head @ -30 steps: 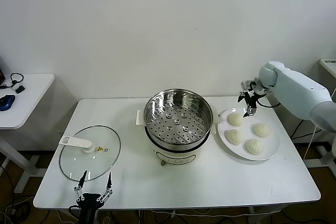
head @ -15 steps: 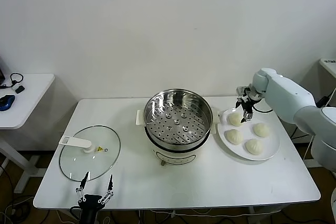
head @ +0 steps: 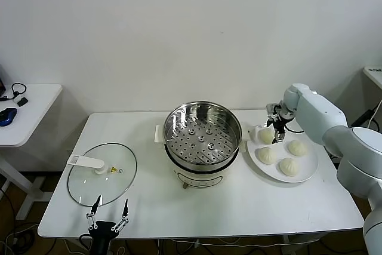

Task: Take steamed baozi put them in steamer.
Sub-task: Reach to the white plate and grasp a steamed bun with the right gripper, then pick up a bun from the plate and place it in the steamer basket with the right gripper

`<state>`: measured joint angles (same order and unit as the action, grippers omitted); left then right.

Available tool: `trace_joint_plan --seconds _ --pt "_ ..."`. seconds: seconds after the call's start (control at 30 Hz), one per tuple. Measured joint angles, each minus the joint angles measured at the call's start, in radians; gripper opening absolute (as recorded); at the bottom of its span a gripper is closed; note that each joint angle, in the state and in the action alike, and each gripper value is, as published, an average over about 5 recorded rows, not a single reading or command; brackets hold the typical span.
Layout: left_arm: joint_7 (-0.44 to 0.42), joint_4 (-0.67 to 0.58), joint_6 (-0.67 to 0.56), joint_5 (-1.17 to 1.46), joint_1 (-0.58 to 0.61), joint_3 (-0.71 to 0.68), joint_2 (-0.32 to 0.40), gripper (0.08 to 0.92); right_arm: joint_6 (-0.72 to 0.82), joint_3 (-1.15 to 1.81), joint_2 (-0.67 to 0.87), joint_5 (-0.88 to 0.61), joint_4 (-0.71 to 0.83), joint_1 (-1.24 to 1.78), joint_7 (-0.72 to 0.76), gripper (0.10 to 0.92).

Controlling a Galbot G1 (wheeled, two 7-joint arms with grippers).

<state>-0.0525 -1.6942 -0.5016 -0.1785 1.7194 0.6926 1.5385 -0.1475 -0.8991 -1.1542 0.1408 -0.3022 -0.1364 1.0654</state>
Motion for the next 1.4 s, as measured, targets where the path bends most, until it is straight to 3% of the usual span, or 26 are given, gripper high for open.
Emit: trace_joint_plan --seconds 0.17,0.3,0.53,0.83,1.13,1.4 --pt "0.002 -0.003 0.001 -0.001 -0.001 0.002 0.0 0.823 -0.004 0.011 0.0 0.013 0.002 0.002 0.0 0.638" --pt "0.003 -0.003 0.0 -0.001 0.0 0.004 0.0 0.823 -0.003 0.012 0.009 0.014 -0.007 0.0 0.001 0.591" --pt "0.004 -0.008 -0.001 -0.001 0.005 0.007 0.001 0.823 0.004 -0.058 0.066 -0.049 -0.104 -0.048 0.01 0.588" --pt "0.004 -0.018 -0.004 -0.002 0.012 0.011 -0.004 0.823 -0.042 -0.318 0.172 -0.212 -0.386 -0.276 -0.008 0.592" --pt "0.005 -0.021 -0.004 -0.009 0.016 0.009 -0.007 0.823 -0.265 -0.597 0.187 -0.395 -0.628 -0.577 -0.054 0.587" --pt "0.006 -0.025 -0.003 -0.019 0.017 0.003 -0.002 0.823 -0.485 -0.721 0.109 -0.459 -0.728 -0.711 -0.095 0.624"
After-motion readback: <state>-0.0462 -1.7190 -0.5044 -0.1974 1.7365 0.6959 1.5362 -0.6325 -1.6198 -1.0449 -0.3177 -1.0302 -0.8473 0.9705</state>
